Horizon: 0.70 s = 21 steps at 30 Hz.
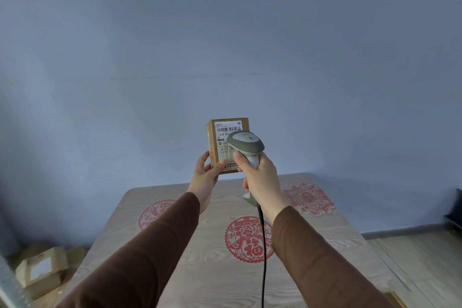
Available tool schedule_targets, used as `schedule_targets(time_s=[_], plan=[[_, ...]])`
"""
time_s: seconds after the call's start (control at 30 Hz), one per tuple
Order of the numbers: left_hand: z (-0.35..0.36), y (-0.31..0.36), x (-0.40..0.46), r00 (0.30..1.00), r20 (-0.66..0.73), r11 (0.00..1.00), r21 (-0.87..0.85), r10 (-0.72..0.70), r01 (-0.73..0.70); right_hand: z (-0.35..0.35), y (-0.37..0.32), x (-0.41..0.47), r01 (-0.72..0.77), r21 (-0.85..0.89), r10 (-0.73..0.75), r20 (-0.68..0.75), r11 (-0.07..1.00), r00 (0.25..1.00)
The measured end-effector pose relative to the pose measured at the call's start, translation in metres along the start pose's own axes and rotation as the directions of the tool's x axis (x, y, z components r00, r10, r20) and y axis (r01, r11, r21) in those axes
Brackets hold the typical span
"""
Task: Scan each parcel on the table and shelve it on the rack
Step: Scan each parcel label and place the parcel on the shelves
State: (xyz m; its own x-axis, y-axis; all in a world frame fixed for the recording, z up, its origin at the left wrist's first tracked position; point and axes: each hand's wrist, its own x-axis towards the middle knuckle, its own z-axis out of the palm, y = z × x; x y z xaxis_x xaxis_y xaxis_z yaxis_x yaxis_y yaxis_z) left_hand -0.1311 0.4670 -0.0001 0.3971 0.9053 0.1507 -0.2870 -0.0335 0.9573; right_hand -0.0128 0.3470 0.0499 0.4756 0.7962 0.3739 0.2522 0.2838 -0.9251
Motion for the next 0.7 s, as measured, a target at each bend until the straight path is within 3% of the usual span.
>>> schedule_targets(time_s=[0.2, 0.37, 0.57, 0.7], plan=[[-0.031, 0.01, -0.002, 0.995, -0.096, 1.0, -0.002, -0.001, 0.001, 0.031, 0.008, 0.01, -0.006, 0.085, 0.008, -0.021, 0.996, 1.0], [-0.084, 0.027, -0.023, 0.978, -0.207, 1.0, -0.005, -0.002, 0.001, 0.081, 0.024, 0.014, -0.099, 0.23, 0.112, -0.044, 0.968, 0.993], [-0.166, 0.051, -0.065, 0.932, -0.362, 0.998, -0.053, 0.012, -0.033, 0.177, 0.038, 0.001, -0.265, 0.365, 0.226, 0.147, 0.893, 0.963], [-0.231, 0.067, -0.1, 0.864, -0.503, 0.996, -0.073, 0.006, -0.049, 0.254, 0.034, -0.021, -0.414, 0.373, 0.298, 0.331, 0.83, 0.895]])
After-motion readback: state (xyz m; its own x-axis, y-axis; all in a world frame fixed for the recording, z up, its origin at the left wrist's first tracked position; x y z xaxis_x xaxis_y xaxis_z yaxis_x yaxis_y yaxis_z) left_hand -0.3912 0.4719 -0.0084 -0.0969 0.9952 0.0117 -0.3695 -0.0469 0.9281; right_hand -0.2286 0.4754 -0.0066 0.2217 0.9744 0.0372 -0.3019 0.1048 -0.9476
